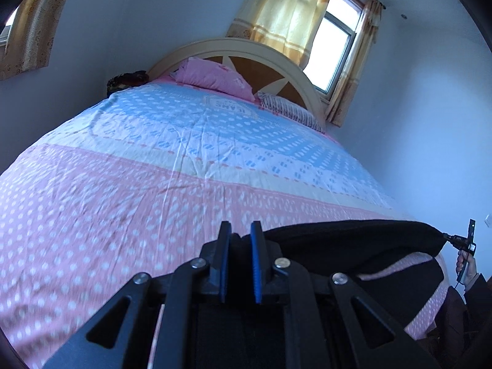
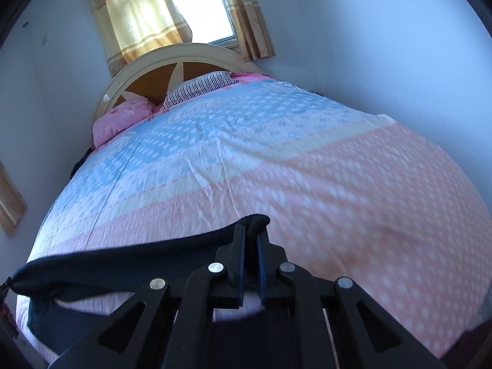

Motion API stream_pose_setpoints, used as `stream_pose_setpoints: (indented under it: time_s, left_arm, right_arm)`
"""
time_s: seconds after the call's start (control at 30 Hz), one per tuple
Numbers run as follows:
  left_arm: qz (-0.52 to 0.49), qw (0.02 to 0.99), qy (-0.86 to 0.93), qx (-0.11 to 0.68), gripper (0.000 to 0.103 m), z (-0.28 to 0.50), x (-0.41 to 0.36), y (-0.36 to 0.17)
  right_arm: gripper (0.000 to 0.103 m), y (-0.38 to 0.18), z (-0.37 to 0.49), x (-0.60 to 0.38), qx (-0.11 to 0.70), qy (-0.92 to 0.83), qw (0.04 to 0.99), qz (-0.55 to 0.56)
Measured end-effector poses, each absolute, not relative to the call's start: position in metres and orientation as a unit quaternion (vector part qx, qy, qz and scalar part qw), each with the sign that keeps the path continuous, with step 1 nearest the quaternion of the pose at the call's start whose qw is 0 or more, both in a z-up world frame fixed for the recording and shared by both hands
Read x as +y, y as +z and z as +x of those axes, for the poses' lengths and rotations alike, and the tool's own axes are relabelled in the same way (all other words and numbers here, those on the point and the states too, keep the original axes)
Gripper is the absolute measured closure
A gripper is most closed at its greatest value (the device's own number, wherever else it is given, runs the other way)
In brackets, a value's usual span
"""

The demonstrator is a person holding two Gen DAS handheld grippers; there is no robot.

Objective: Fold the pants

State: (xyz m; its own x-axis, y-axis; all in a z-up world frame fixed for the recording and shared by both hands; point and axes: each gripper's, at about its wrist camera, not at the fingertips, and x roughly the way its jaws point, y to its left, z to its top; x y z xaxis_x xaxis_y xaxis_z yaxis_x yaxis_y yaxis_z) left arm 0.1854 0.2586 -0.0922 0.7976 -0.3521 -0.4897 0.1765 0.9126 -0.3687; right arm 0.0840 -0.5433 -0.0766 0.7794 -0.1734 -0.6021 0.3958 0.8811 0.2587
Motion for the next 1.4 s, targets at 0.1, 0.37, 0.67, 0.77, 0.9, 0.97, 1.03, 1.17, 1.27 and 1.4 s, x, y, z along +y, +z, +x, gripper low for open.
stream_pose_setpoints:
  time_s: [0.1,0.37,0.67,0.77,0.9,0.97,1.03,1.17,1.27,1.4]
  left_arm:
    - [-0.154,0.933,-0.146,0.29,0.09,0.165,0.26,-0.11]
    - [-0.15,0.926,-0.144,0.316,0.088,0.135,0.261,-0.166]
    - [-0.118,0.932,-0.148,0.308,0.085,0.13,0.26,-0.161]
    - [-0.108,0.934,-0.148,0.306,0.081,0.122,0.264,-0.161]
    - [-0.068,0.942,-0.125,0.304,0.056,0.106,0.27,-0.157]
    - [-0.05,0.944,-0.116,0.306,0.056,0.098,0.278,-0.156]
    - [-0.034,0.945,-0.097,0.31,0.05,0.091,0.291,-0.156]
    - [-0.046,0.947,-0.059,0.311,0.046,0.08,0.321,-0.156]
    - [-0.086,0.948,-0.045,0.305,0.046,0.082,0.331,-0.154]
    - [-0.109,0.945,-0.07,0.3,0.046,0.095,0.31,-0.148]
  right_arm:
    - [0.098,-0.09,0.055,-0.543,0.306,-0.161,0.918,0.192]
    - [0.088,-0.134,0.023,-0.534,0.375,-0.183,0.895,0.156]
    - [0.058,-0.068,0.011,-0.43,0.321,-0.159,0.934,-0.004]
    - [0.058,-0.07,0.03,-0.369,0.333,-0.092,0.936,-0.069]
    - [0.058,-0.091,0.052,-0.302,0.355,-0.016,0.927,-0.121]
    - [0.058,-0.101,0.058,-0.277,0.363,0.017,0.923,-0.126]
    - [0.058,-0.115,0.063,-0.239,0.378,0.064,0.914,-0.133]
    - [0.058,-0.137,0.066,-0.167,0.38,0.15,0.896,-0.173]
    - [0.058,-0.148,0.071,-0.133,0.381,0.185,0.887,-0.186]
    - [0.058,-0.163,0.076,-0.097,0.386,0.213,0.871,-0.215]
